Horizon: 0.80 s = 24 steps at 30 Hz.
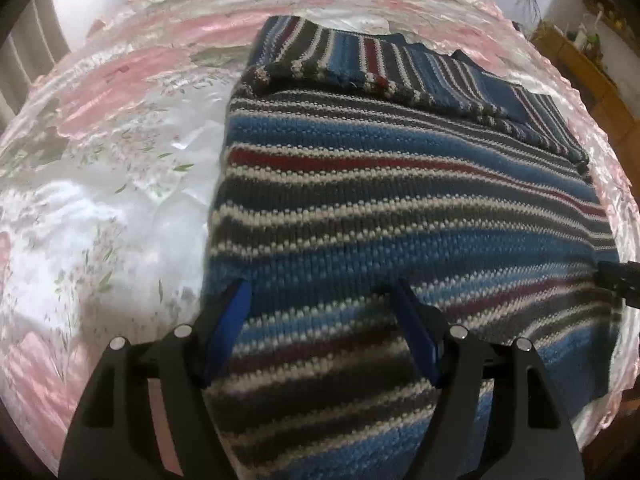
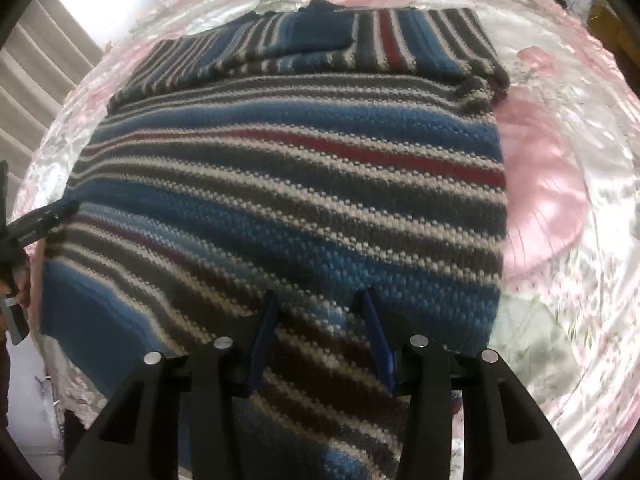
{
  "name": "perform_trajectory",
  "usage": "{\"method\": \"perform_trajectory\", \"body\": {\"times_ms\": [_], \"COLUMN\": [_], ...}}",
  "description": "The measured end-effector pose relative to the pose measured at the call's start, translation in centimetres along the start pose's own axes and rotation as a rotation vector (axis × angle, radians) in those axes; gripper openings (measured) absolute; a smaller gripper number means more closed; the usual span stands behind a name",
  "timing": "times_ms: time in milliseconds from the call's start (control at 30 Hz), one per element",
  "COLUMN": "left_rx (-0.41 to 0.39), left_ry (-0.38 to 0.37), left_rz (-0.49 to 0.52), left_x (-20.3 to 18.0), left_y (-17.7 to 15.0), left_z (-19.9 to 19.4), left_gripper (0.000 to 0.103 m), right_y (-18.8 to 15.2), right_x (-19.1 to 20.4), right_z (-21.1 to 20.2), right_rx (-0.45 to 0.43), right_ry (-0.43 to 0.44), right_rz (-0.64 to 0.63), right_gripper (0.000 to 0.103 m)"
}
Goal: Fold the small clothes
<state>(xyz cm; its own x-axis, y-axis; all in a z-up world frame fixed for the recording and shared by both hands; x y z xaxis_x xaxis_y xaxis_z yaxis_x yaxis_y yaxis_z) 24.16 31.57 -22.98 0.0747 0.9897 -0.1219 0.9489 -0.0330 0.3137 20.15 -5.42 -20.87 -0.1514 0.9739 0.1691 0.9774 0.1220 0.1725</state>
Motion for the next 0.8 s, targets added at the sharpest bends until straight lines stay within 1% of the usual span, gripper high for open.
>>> {"method": "perform_trajectory", "body": {"times_ms": [167, 233, 333, 367, 400, 500, 567, 633, 700, 800], "left_rx": [-0.02, -0.015, 0.016, 0.024, 0.037, 0.064, 0.094, 0.138, 0.166, 0.183], "left_ry": [0.027, 0.032, -0.002, -0.03, -0.041, -0.052, -0.072, -0.103, -0.121, -0.146], "left_rz": [-0.002, -0.01, -0.05, -0.067, -0.074, -0.088, -0.11, -0.132, -0.129, -0.116], "left_x": [-0.4, -0.6, -0.1, 0.2, 0.4, 1.1, 1.8, 2.1, 1.8, 1.0], "left_y": [-0.4, -0.2, -0.6, -1.1, -1.7, -3.9, -5.9, -7.9, -9.5, -10.5], "left_z": [1.3, 1.1, -0.8, -1.9, -2.8, -4.9, -5.7, -5.7, -5.5, -4.8], "left_gripper": [0.08, 0.08, 0.079, 0.079, 0.079, 0.08, 0.08, 0.08, 0.08, 0.08], "right_y": [0.1, 0.4, -0.4, -1.1, -2.0, -5.3, -7.3, -9.3, -11.0, -12.1], "right_x": [-0.4, -0.4, -1.1, -1.3, -1.4, -1.7, -1.9, -2.2, -2.3, -2.2], "right_z": [1.8, 1.3, -0.7, -1.7, -2.6, -4.2, -4.4, -4.4, -4.0, -3.1], "right_rx": [-0.017, -0.007, 0.005, 0.008, 0.01, 0.034, 0.056, 0.076, 0.098, 0.12], "right_ry": [0.015, 0.018, 0.086, 0.102, 0.094, 0.055, 0.057, 0.072, 0.093, 0.115], "right_rz": [0.051, 0.062, 0.133, 0.147, 0.155, 0.162, 0.169, 0.18, 0.189, 0.196], "right_gripper": [0.051, 0.051, 0.052, 0.057, 0.061, 0.066, 0.066, 0.066, 0.066, 0.066]}}
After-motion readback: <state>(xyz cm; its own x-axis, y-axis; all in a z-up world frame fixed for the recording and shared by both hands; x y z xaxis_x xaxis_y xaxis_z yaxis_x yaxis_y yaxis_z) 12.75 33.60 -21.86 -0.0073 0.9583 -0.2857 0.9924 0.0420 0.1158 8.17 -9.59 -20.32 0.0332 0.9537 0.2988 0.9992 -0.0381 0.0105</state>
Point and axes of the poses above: each gripper's, at about its wrist camera, not at the fingertips, and z roughly the way its jaws point, x to its left, y to its top, the point moved 1 cm from there along z, roughly the way its jaws point, and after that the axes turned 7 degrees about x, right-handed, at the moved point
